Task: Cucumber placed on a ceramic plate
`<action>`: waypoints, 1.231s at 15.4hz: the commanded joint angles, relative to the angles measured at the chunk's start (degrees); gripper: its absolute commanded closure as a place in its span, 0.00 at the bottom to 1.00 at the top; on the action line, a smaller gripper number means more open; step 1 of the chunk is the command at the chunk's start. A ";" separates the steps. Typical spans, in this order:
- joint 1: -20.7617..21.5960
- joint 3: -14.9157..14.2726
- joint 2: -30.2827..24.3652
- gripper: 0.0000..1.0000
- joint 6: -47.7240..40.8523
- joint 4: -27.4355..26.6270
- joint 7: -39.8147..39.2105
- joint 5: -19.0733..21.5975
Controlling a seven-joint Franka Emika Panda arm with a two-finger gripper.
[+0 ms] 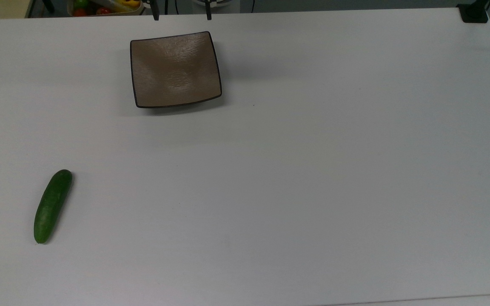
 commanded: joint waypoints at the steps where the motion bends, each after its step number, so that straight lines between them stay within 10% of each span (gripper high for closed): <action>1: 1.51 -1.05 -0.74 0.00 1.28 -1.96 0.83 -0.49; 19: -1.99 -0.61 2.86 0.00 1.72 -1.52 -9.25 -0.23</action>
